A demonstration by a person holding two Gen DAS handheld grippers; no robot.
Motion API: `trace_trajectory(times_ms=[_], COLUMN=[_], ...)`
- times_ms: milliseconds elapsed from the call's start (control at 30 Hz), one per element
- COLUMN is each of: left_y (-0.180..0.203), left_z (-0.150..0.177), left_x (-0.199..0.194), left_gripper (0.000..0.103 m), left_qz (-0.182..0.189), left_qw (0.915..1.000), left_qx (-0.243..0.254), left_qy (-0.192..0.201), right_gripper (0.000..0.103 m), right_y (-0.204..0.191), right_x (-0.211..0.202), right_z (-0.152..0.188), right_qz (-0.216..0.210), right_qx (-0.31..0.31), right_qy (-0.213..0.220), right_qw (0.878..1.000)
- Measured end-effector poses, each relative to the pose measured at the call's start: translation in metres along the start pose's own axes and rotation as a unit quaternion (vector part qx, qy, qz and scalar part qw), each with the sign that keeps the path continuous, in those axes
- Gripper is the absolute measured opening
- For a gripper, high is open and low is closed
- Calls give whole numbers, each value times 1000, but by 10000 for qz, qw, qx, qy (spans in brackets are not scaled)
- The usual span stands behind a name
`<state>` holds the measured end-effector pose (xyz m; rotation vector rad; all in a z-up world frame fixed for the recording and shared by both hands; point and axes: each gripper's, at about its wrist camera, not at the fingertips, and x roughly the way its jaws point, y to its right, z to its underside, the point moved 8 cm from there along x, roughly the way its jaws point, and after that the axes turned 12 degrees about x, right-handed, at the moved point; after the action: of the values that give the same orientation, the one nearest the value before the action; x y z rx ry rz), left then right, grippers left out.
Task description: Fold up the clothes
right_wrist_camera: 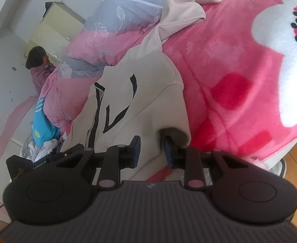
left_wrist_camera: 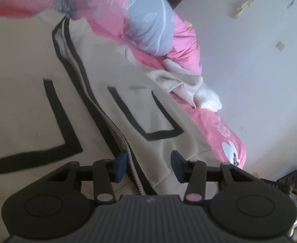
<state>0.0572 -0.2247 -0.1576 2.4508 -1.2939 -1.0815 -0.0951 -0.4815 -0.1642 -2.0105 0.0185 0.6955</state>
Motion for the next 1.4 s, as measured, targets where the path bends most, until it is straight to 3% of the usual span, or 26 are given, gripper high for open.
trace_trajectory(times_ms=[67,167,333,600,800,867,1000,1067,1133,1167,1267,1400], left_y=[-1,-5,-10,-8,-18,-23,-22,-18,-15,-13,-2,25], left_z=[2,2,-8,-24,-13,-4,1,1,-2,-4,-11,-12], left_x=[5,8,8,13,19,22,17,13,4,-2,-19,-22], left_gripper=[35,6,4,4,5,7,11,19,48,52,52,52], left_qz=[43,-161,-187,203,-52,-159,-299,-402,-646,-821,-1144,-990], left_qw=[9999,9998,9998,9985,9993,9993,9995,9988,9963,9938,9843,9758], left_qx=[-80,32,-22,-464,-360,-316,16,265,541,691,1173,1826], left_qy=[-62,-74,80,214,26,-130,-40,0,172,305,656,682], right_gripper=[25,25,25,25,26,26,26,26,26,26,26,26], right_y=[0,-1,-3,-5,-2,-2,0,0,0,0,2,-3], right_x=[1,1,4,5,7,8,9,8,7,6,-1,-13], right_z=[0,-1,-3,-8,-9,-10,-10,-10,-11,-11,-14,-20], right_qz=[-12,-46,-77,-124,-70,-39,-8,8,51,91,257,379], right_qx=[10,3,17,30,74,65,58,46,34,22,-26,-218], right_qy=[4,23,47,134,145,147,144,147,173,197,296,488], right_qw=[10000,10000,10000,9998,9998,9999,9999,9999,9998,9998,9992,9979])
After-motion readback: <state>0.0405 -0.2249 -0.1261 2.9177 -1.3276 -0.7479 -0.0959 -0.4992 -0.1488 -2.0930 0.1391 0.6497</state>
